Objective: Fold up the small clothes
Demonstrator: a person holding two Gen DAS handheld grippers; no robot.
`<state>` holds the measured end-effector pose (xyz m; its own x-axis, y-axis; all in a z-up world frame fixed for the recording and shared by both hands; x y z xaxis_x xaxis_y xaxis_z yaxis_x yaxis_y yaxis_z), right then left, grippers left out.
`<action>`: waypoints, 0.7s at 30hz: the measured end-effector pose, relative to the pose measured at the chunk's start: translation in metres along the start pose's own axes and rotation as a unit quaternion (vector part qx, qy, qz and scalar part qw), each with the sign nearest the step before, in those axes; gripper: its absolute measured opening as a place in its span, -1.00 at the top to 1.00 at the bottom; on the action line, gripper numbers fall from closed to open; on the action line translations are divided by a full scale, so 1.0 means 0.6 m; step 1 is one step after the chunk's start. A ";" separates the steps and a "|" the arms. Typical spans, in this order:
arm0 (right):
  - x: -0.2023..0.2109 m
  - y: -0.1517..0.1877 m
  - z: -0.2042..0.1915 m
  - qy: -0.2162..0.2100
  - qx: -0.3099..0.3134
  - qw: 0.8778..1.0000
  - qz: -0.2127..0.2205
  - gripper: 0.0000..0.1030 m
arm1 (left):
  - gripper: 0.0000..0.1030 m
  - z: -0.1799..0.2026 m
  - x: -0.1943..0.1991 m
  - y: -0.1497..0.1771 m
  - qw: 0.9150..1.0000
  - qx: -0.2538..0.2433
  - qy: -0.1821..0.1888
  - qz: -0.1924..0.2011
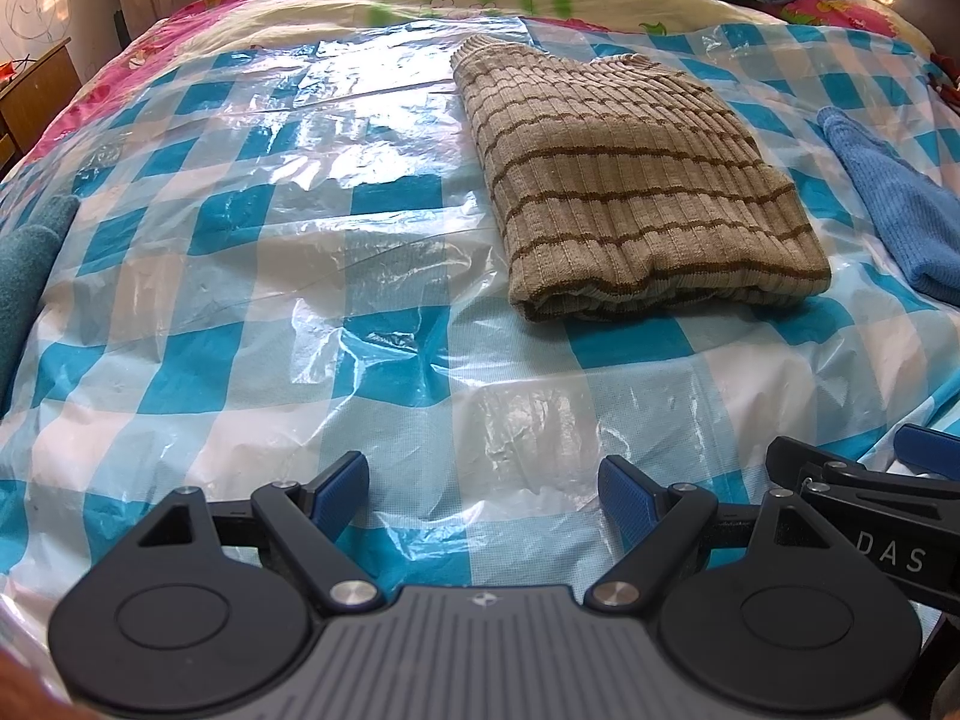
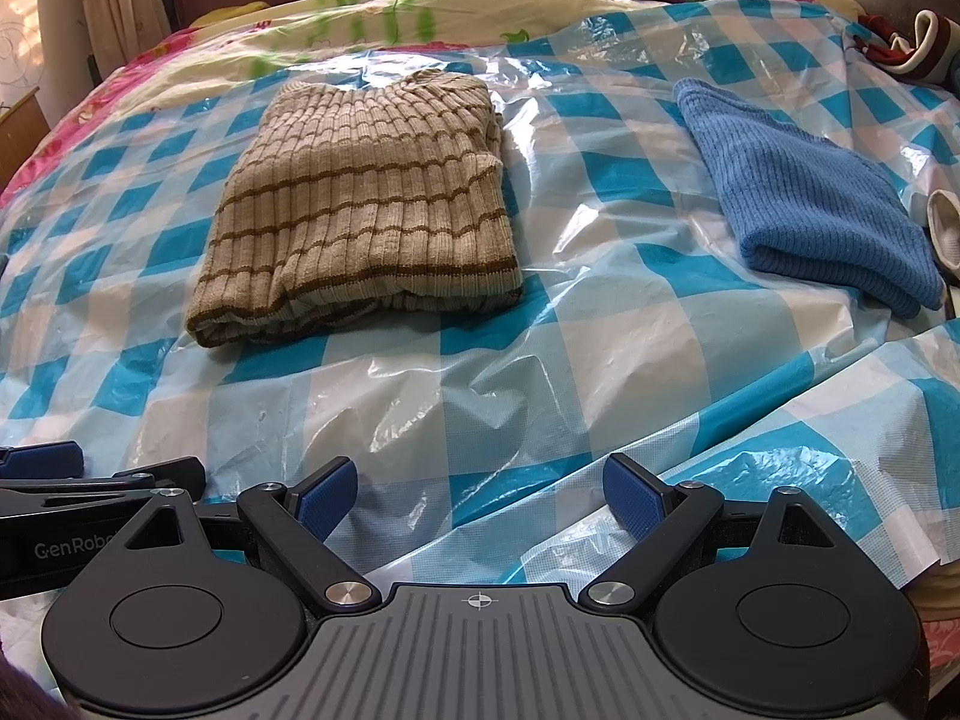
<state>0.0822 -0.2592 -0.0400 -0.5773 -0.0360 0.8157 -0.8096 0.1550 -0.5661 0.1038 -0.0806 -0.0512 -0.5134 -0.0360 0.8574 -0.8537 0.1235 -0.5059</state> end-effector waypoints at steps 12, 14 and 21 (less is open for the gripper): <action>-0.001 0.000 0.001 0.000 0.000 1.000 0.000 -0.76 | -0.70 0.001 0.001 0.001 1.000 -0.002 -0.002 0.003; -0.001 0.000 0.001 0.000 0.000 1.000 0.000 -0.76 | -0.70 0.001 0.001 0.000 1.000 -0.003 -0.004 0.005; 0.000 0.000 0.002 -0.001 0.000 1.000 0.000 -0.76 | -0.69 0.002 0.003 0.000 1.000 -0.005 -0.004 0.007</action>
Point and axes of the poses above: each gripper's, at about its wrist camera, not at the fingertips, and x roughly against the way its jaws point, z to its right, y to its underside, the point moved 4 cm from there along -x, roughly the way its jaws point, and after that the axes turned 6 degrees about -y, right-handed, at the moved point
